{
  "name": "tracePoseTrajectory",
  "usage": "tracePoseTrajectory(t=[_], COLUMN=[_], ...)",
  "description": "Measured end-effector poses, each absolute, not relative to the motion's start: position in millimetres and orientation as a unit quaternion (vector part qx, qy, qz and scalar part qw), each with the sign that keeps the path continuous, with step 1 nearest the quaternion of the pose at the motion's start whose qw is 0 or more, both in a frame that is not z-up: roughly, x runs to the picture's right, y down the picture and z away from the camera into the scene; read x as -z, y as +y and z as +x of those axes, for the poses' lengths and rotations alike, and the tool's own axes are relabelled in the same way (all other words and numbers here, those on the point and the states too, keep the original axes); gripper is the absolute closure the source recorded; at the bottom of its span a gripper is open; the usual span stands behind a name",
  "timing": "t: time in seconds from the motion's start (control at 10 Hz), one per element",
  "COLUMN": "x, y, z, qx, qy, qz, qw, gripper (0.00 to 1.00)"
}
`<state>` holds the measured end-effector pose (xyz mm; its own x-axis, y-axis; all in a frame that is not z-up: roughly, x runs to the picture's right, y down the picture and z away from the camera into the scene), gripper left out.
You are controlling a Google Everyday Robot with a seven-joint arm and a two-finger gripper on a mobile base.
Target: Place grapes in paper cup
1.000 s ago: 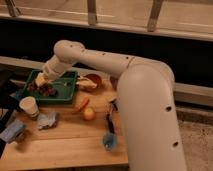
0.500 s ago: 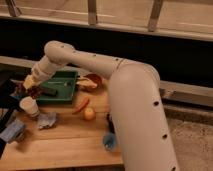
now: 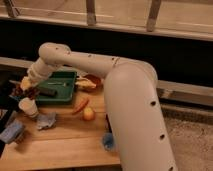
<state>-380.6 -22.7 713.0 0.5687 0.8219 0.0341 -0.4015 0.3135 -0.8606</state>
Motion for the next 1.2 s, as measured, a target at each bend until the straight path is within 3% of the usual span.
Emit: tracePoseTrajectory(t=[0.9,1.0,1.2], x=[-741,-747,-758], y=[0,3,3], z=[-411,-416,-420], qx=[-0.39,-0.39,-0.392], qy=[-0.183,-0.178,-0.172], qz=[-0.425,-0.429,-0.435], qw=[0.796,0.795,0.792], gripper=[1.0,0.96,0.76])
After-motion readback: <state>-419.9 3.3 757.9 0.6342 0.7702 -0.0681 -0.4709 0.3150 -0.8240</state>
